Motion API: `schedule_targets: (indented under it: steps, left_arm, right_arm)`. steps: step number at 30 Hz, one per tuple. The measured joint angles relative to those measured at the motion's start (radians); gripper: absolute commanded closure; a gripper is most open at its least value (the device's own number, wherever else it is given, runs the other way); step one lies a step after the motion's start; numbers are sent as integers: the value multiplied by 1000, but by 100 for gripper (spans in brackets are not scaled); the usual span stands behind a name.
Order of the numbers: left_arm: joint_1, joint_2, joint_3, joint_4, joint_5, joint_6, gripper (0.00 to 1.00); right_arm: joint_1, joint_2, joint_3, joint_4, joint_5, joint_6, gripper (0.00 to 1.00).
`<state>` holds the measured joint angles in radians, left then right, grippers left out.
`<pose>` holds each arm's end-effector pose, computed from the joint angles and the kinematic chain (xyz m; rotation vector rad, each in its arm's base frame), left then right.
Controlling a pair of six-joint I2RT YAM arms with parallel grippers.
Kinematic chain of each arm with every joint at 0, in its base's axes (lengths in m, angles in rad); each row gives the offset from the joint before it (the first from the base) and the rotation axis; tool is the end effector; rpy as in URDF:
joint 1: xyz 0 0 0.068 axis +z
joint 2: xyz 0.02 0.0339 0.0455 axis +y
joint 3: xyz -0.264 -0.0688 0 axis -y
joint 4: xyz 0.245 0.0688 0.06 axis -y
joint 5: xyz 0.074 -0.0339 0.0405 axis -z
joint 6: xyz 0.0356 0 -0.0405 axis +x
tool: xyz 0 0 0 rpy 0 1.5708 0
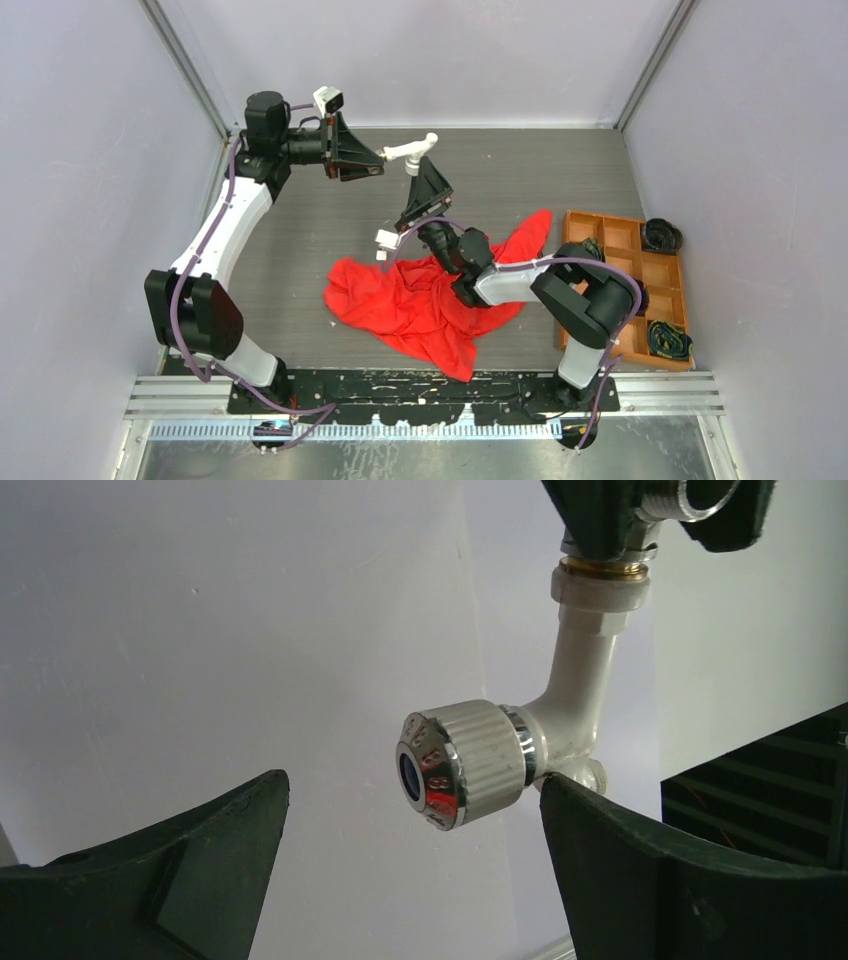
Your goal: Install the water faucets
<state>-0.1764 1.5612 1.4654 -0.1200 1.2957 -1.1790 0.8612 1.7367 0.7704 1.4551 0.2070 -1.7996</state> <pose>0.3374 -0.0949 0.3959 0.0984 2.1548 -2.0156 0.2325 0.2595 0.2575 -1.0465 0.4568 -0.9511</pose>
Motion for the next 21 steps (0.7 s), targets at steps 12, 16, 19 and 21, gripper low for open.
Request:
schedule_targets:
  steps: [12, 16, 19, 21]
  left_arm:
    - [1, -6, -19, 6, 2, -13, 100]
    - [0, -8, -26, 6, 8, -14, 100]
    - [0, -8, -26, 6, 8, -14, 100]
    - [0, -8, -26, 6, 7, -14, 100]
  right_arm:
    - [-19, 64, 86, 64, -55, 16, 0]
    - [-19, 63, 86, 64, -80, 19, 0]
    - [-12, 61, 74, 66, -87, 18, 9]
    - [-3, 48, 53, 66, -87, 19, 22]
